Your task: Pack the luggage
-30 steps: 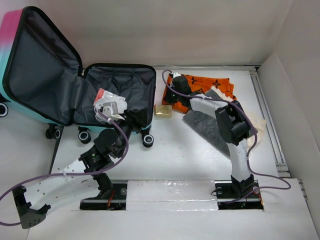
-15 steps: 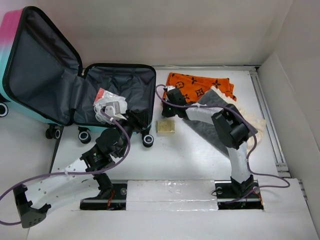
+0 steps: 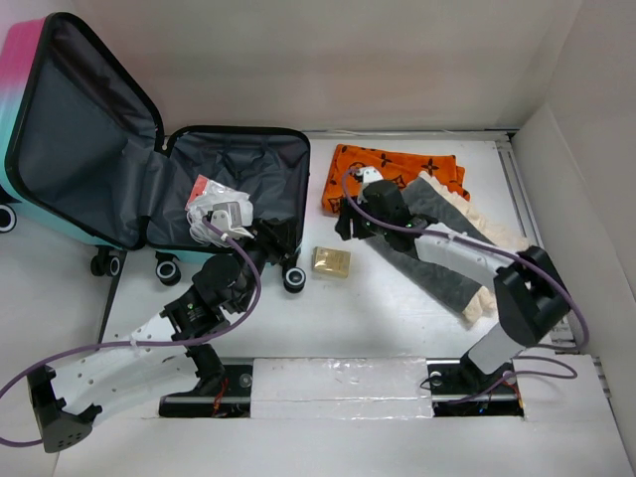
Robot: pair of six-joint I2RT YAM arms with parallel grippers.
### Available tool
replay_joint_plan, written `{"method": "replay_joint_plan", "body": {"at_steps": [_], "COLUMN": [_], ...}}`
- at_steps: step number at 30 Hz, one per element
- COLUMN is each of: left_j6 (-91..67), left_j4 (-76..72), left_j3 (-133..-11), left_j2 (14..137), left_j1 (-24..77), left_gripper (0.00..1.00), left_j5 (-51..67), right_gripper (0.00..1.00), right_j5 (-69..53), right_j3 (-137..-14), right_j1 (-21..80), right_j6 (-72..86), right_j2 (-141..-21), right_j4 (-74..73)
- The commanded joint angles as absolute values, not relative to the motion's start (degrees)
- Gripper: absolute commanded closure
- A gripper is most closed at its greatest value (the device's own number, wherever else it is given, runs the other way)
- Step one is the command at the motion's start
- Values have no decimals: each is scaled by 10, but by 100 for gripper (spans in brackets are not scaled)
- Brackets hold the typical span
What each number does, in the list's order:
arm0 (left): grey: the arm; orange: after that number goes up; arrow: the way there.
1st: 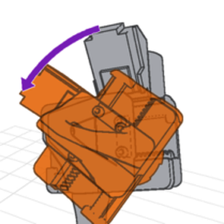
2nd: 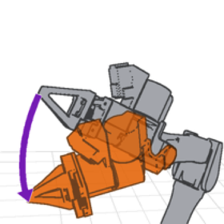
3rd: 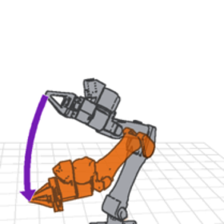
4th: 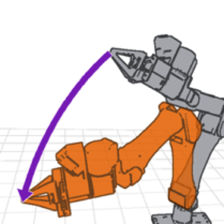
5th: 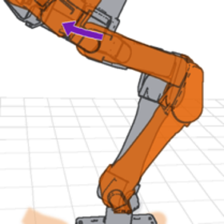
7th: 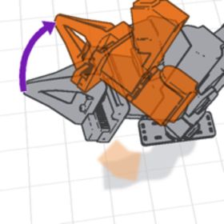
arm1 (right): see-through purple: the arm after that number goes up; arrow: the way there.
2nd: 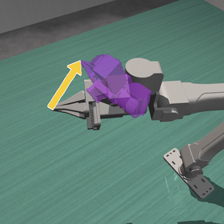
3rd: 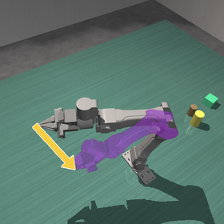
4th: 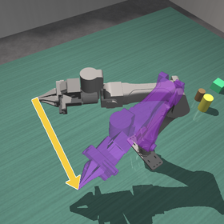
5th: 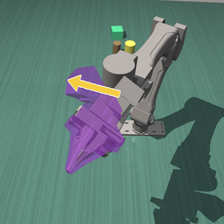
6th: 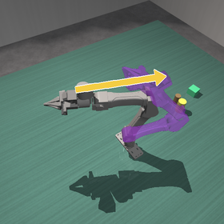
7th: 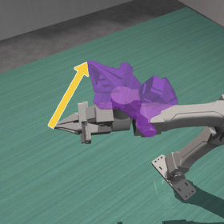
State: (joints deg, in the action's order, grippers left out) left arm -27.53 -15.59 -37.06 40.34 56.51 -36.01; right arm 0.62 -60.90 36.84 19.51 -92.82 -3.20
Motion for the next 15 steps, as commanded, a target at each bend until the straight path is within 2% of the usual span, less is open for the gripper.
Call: {"method": "replay_joint_plan", "body": {"at_steps": [1,2,3,4,15], "left_j6": [-272,-272,-272,-272,-267], "left_j4": [-186,-192,-192,-192,-174], "left_j3": [-370,-365,-365,-365,-364], "left_j2": [402,402,402,402,389], "left_j1": [565,565,565,565,565], "left_gripper": [51,51,51,51,51], "left_j5": [-353,-353,-353,-353,-353], "right_gripper": [26,19,5,1,0], "right_j5": [-42,-42,-42,-53,-136], "right_j3": [-606,-600,-600,-600,-644], "right_j1": [381,388,388,388,417], "right_j6": [114,101,83,71,-40], "right_j2": [-898,-898,-898,-898,-978], "right_j4": [-31,-31,-31,-31,-76]}}
